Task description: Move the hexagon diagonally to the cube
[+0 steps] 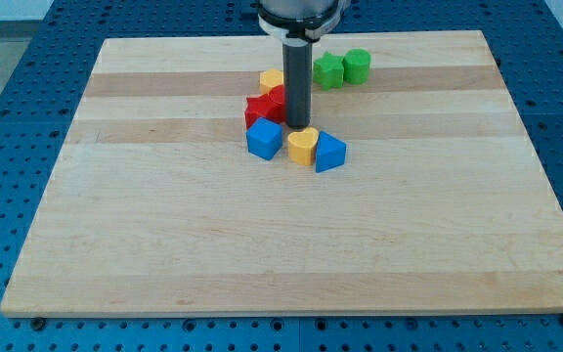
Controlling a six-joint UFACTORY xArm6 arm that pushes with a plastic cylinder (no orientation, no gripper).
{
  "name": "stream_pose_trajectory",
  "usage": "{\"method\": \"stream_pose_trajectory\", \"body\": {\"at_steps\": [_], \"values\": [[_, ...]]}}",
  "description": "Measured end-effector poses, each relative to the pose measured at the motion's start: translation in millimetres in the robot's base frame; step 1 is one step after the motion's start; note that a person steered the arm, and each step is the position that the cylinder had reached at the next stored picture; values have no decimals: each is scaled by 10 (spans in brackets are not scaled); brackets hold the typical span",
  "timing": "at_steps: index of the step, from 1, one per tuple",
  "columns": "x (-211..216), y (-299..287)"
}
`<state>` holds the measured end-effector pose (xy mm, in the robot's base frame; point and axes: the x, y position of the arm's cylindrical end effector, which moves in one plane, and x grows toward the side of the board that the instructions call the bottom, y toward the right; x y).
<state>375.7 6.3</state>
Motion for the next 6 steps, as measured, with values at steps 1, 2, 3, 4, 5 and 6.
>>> {"method": "stream_pose_trajectory", "body": {"at_steps": [1,2,3,4,5,6], "values": [[-136,144],[-293,193],[-397,121],[-506,-36],[-540,-304],[-583,-398]]}}
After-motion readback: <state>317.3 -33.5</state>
